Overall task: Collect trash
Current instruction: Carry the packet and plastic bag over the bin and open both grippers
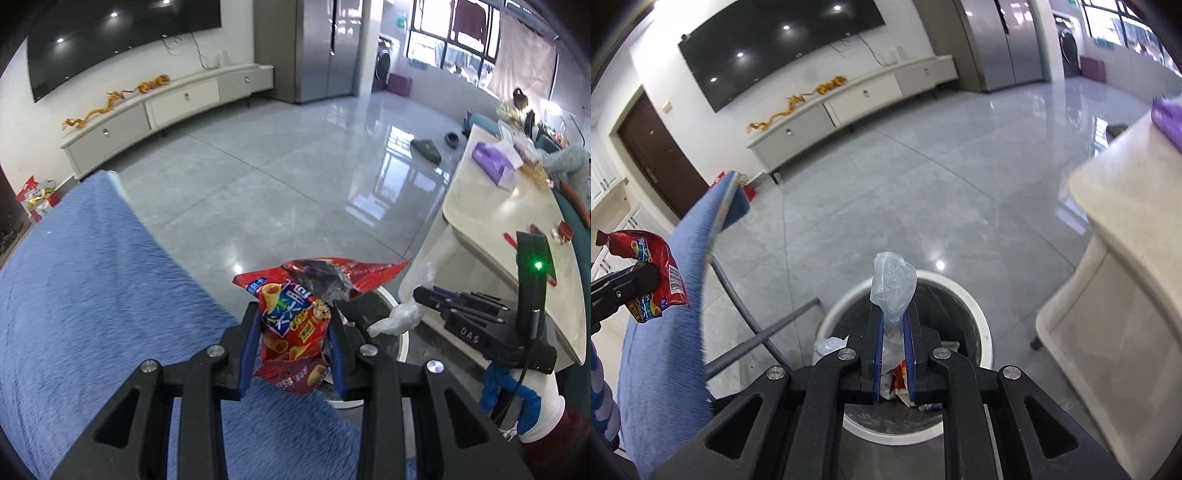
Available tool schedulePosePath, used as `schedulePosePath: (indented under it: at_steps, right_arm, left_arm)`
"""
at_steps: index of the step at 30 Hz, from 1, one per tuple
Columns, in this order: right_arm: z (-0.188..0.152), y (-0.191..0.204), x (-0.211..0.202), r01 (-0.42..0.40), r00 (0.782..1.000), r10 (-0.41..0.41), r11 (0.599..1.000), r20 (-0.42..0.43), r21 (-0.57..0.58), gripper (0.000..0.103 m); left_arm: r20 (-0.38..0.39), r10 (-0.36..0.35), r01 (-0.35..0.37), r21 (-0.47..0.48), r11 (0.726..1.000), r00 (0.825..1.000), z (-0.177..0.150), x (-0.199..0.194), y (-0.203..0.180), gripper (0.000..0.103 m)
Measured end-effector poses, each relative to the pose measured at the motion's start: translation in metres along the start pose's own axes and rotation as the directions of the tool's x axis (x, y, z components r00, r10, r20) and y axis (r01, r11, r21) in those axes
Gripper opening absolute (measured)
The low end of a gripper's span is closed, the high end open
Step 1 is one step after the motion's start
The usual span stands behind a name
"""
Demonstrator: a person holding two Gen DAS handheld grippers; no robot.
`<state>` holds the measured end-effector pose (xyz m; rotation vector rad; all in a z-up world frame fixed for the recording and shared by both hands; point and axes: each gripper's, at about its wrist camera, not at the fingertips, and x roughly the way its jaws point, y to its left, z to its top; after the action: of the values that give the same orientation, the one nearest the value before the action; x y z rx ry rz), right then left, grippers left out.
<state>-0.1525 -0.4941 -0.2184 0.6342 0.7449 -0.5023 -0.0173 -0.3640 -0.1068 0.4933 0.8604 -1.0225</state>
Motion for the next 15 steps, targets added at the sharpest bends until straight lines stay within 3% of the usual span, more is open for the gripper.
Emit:
schedulePosePath:
  at_steps: [11, 15]
  right_arm:
    - [-0.019, -0.025, 0.037, 0.02, 0.996, -0.015, 0.999, -0.088, 0.05, 0.013]
    - [-0.019, -0.03, 0.044, 0.032, 0.995, -0.026, 0.998, -0.1, 0.057, 0.02]
  left_arm:
    - [-0.103, -0.013, 0.017, 0.038, 0.999, 0.995, 0.012, 0.058, -0.02, 0.034]
    - [-0.127, -0.04, 0.044, 0.024, 0.999, 0.991, 0.016, 0.071, -0.023, 0.041]
